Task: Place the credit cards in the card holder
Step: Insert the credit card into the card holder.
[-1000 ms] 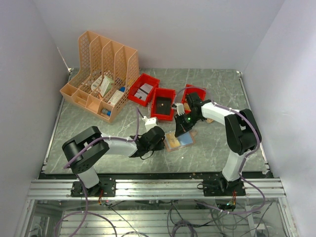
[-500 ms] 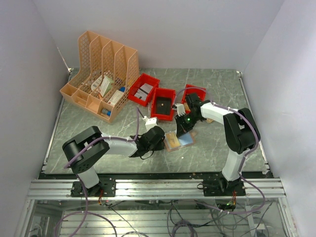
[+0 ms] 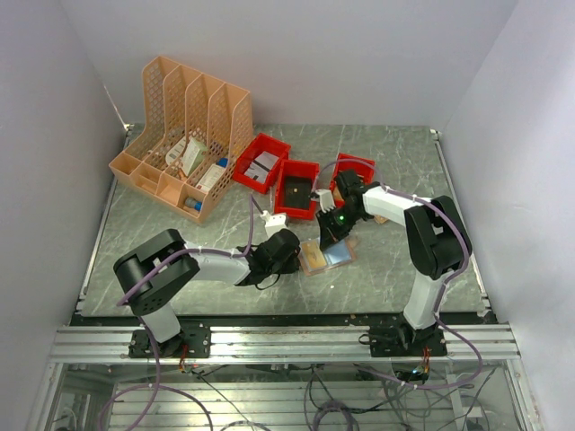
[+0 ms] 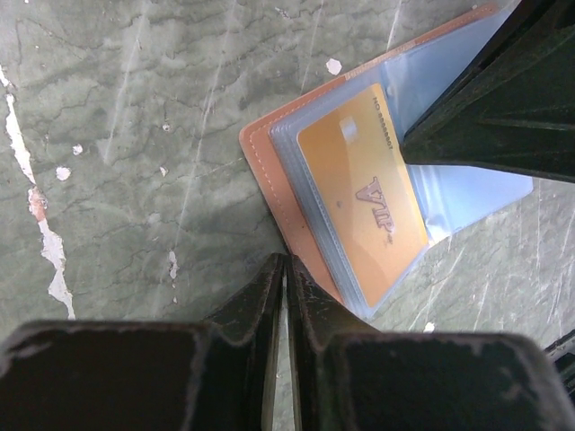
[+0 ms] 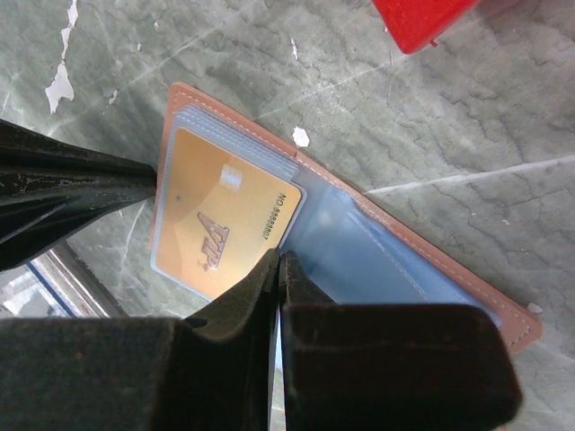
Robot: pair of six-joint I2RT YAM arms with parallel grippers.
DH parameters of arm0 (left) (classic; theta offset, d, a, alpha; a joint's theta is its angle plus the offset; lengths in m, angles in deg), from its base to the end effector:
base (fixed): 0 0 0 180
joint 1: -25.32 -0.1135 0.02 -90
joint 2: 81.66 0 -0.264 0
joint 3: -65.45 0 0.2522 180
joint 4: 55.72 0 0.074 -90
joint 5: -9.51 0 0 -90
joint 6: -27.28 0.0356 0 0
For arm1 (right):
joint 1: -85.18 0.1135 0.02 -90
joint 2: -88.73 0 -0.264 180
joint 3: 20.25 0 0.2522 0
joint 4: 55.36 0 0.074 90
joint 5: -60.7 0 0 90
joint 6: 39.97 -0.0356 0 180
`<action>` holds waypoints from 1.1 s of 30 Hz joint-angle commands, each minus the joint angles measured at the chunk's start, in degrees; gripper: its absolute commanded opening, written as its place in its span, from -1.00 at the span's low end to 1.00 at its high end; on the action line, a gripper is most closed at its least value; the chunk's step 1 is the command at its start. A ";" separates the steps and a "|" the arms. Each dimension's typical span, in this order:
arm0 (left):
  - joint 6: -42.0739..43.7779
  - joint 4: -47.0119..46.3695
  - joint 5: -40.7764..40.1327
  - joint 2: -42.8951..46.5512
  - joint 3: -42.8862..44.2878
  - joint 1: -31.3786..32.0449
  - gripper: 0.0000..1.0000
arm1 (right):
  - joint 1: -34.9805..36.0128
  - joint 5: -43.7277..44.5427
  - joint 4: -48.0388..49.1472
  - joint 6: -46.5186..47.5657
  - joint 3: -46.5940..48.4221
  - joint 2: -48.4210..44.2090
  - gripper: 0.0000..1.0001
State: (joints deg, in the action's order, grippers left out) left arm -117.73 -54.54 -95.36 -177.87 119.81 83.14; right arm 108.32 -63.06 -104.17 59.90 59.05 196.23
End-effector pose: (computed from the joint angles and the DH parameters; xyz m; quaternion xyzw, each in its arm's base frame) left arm 0.1758 -0.2623 0.1337 -0.0293 0.9104 -0.2635 0.3175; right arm 0.3094 0.1537 0.1452 -0.3016 0.9023 0.2991 0.0742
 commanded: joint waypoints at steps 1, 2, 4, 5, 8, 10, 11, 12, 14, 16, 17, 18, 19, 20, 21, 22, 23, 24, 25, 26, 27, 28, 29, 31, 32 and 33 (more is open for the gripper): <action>0.82 0.34 -0.65 1.78 -1.03 -0.34 -0.63 | -0.71 -2.89 -0.37 2.01 0.86 -2.93 -0.94; 1.01 0.16 -1.18 2.84 -1.68 -0.34 -0.63 | -0.99 -3.76 -0.57 2.78 0.75 -3.78 -0.94; 1.86 -0.55 -1.98 5.52 -3.34 -0.33 -0.62 | -1.47 -6.16 -0.95 4.52 0.65 -5.85 -0.93; 2.55 -1.10 -2.26 7.02 -4.08 -0.34 -0.62 | -1.70 -7.72 -1.21 5.42 0.67 -6.70 -0.93; 5.16 -4.45 -2.25 12.63 -6.87 -0.34 -0.61 | -2.63 -11.40 -1.76 7.74 0.92 -9.48 -0.92; 6.79 -7.47 -1.98 17.97 -9.29 -0.34 -0.58 | -3.64 -13.82 -1.62 8.93 0.97 -11.43 -0.92; 7.63 -8.76 -2.34 20.22 -10.27 -0.33 -0.56 | -4.31 -14.74 -1.35 9.70 0.97 -13.04 -0.92; 7.97 -9.26 -2.94 22.33 -11.34 -0.34 -0.48 | -4.72 -15.48 -0.82 10.22 0.92 -14.58 -0.92; 8.34 -9.40 -3.98 26.28 -12.97 -0.30 -0.27 | -5.22 -16.28 1.47 11.20 0.66 -18.09 -0.92; 8.86 -9.64 -4.12 29.55 -13.90 -0.34 -0.08 | -5.25 -16.62 4.09 12.05 0.34 -22.00 -0.90; 9.05 -9.97 -3.91 31.01 -14.29 -0.41 0.01 | -5.31 -16.91 5.68 12.28 0.01 -23.78 -0.87; 9.03 -10.28 -3.67 32.23 -14.69 -0.43 0.10 | -5.27 -16.78 7.89 11.50 -0.26 -25.45 -0.80; 8.85 -10.74 -3.41 33.18 -15.10 -0.39 0.20 | -5.34 -17.01 9.98 10.48 -0.51 -26.74 -0.69; 8.50 -11.78 -2.94 34.29 -15.73 -0.42 0.30 | -5.28 -17.41 10.91 10.09 -0.53 -27.62 -0.56; 7.83 -13.54 -2.32 35.06 -16.54 -0.47 0.49 | -5.35 -18.37 11.23 9.86 -0.35 -27.61 -0.38; 6.63 -16.28 -1.93 35.51 -17.48 -0.51 0.70 | -5.38 -20.05 10.04 10.31 0.41 -26.92 -0.28; 4.96 -18.64 -1.65 35.86 -18.69 -0.46 0.90 | -5.35 -22.08 7.49 12.61 1.60 -25.78 -0.24; 3.78 -21.07 -1.57 36.12 -19.83 -0.57 0.98 | -5.33 -23.67 4.19 14.90 2.94 -24.34 -0.17; 2.73 -23.16 -1.29 36.29 -21.14 -0.58 0.99 | -5.44 -24.51 1.55 16.64 3.60 -23.24 -0.13; 1.80 -24.97 -1.22 36.52 -22.31 -0.65 0.99 | -5.51 -24.56 0.78 17.46 2.84 -22.89 -0.12; 0.72 -26.10 -1.28 36.65 -23.68 -0.67 0.99 | -5.80 -24.26 2.04 17.79 1.38 -23.34 -0.10; -0.45 -26.77 -1.36 36.74 -24.66 -0.67 0.97 | -6.23 -24.10 4.04 17.40 -1.90 -24.21 -0.07; -2.05 -27.68 -1.33 36.61 -25.69 -0.68 0.96 | -6.82 -23.89 5.86 17.24 -4.43 -25.67 0.00; -4.58 -30.65 -0.75 35.82 -28.00 -0.69 0.92 | -7.29 -21.82 7.03 18.46 -7.54 -26.97 0.10; -5.67 -32.64 -0.36 35.35 -29.17 -0.69 0.90 | -7.50 -20.02 6.61 19.62 -7.76 -27.19 0.12; -6.66 -34.49 -0.15 34.62 -30.23 -0.69 0.88 | -7.63 -17.59 6.13 20.53 -7.76 -27.28 0.13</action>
State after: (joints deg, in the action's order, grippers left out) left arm -119.13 -78.51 -96.59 -142.02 92.69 82.79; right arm 101.58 -84.89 -98.16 76.03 53.10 171.23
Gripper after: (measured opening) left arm 0.958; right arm 0.552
